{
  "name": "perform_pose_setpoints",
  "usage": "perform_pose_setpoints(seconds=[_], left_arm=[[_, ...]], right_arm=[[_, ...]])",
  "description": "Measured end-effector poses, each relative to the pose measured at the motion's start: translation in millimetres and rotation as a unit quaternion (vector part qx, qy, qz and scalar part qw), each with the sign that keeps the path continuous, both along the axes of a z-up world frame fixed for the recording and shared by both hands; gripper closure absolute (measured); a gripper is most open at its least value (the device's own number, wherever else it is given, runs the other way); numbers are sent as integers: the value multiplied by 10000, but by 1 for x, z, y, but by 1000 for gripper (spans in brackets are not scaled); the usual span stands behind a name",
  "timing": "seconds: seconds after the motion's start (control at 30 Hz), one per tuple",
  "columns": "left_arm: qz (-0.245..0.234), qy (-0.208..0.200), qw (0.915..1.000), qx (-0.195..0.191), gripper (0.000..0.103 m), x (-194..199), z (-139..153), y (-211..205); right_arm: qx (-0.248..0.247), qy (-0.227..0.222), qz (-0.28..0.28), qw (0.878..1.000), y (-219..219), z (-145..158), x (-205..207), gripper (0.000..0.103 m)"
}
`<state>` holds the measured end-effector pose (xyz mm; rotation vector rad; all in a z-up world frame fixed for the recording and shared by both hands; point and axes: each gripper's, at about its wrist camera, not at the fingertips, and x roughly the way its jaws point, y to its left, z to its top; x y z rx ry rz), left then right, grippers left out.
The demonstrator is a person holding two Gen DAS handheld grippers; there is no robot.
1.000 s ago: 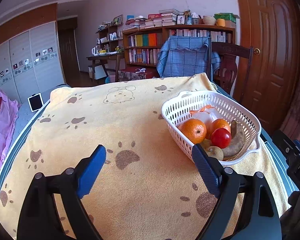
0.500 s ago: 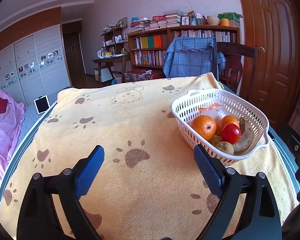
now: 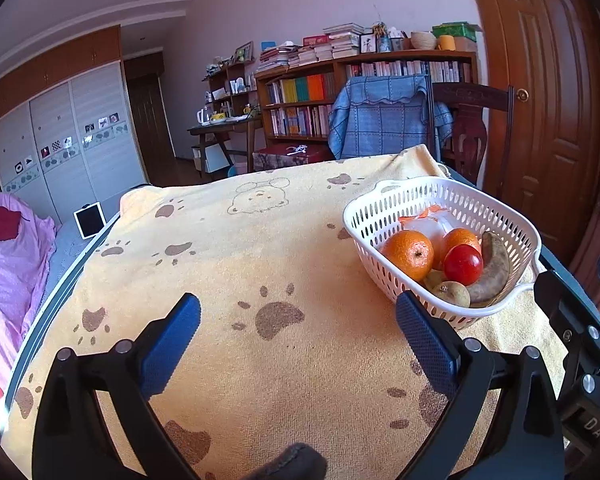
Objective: Organize fruits
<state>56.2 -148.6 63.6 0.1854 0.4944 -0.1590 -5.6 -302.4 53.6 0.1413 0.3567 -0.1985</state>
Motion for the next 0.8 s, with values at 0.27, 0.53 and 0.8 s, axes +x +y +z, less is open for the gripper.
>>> perform_pose_setpoints(seconds=[0.27, 0.53, 0.8], left_arm=[[16, -60, 9998, 177, 5, -1, -3, -3], [7, -133, 9997, 198, 5, -3, -2, -3], [48, -216, 9994, 259, 5, -5, -1, -3]], right_arm=[[-24, 88, -75, 9999, -2, -1, 4, 3], [-23, 117, -101, 9999, -3, -2, 5, 3], [-28, 136, -86, 9999, -3, -4, 5, 3]])
